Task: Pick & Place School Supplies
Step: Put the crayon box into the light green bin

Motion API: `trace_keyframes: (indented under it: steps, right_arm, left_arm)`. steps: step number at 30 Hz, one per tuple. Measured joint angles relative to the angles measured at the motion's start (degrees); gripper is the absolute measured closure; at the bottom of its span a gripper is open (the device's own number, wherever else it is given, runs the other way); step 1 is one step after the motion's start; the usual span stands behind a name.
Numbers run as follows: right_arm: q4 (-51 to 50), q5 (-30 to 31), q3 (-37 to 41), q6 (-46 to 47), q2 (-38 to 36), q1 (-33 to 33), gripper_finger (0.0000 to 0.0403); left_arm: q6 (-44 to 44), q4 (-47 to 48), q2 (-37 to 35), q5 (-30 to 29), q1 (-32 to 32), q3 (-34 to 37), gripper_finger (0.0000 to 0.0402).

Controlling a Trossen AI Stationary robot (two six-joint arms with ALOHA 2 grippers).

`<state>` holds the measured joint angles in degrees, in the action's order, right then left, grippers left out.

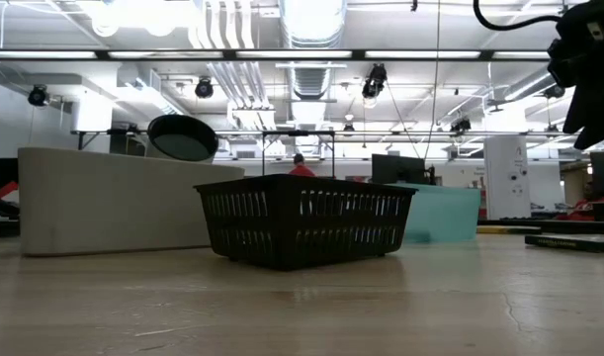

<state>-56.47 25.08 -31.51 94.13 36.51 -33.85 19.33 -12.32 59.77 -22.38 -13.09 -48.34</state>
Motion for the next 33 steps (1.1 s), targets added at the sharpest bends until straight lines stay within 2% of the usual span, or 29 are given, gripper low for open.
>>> trace_keyframes:
  steps: [5,14,19,27,30,33]
  right_arm:
    - [2.5,1.3,0.0,-4.4,0.0,0.0,0.0269]
    - [19.1,14.4,0.0,-28.1,-0.9,0.0,0.0269]
    - [22.5,12.5,0.0,-45.5,-1.4,0.0,0.0269]
    - [44.2,12.2,0.0,-79.7,-1.6,0.0,0.0269]
    - [50.0,12.5,0.0,-86.2,-1.6,0.0,0.0269]
    - [54.4,14.1,0.0,-87.9,-1.6,0.0,0.0268]
  left_arm:
    - [0.0,0.0,0.0,0.0,0.0,0.0,0.0254]
    - [0.0,0.0,0.0,0.0,0.0,0.0,0.0254]
    - [0.0,0.0,0.0,0.0,0.0,0.0,0.0254]
    - [0.0,0.4,0.0,0.0,0.0,0.0,0.0254]
    - [0.0,0.4,0.0,0.0,0.0,0.0,0.0254]
    - [0.0,0.4,0.0,0.0,0.0,0.0,0.0254]
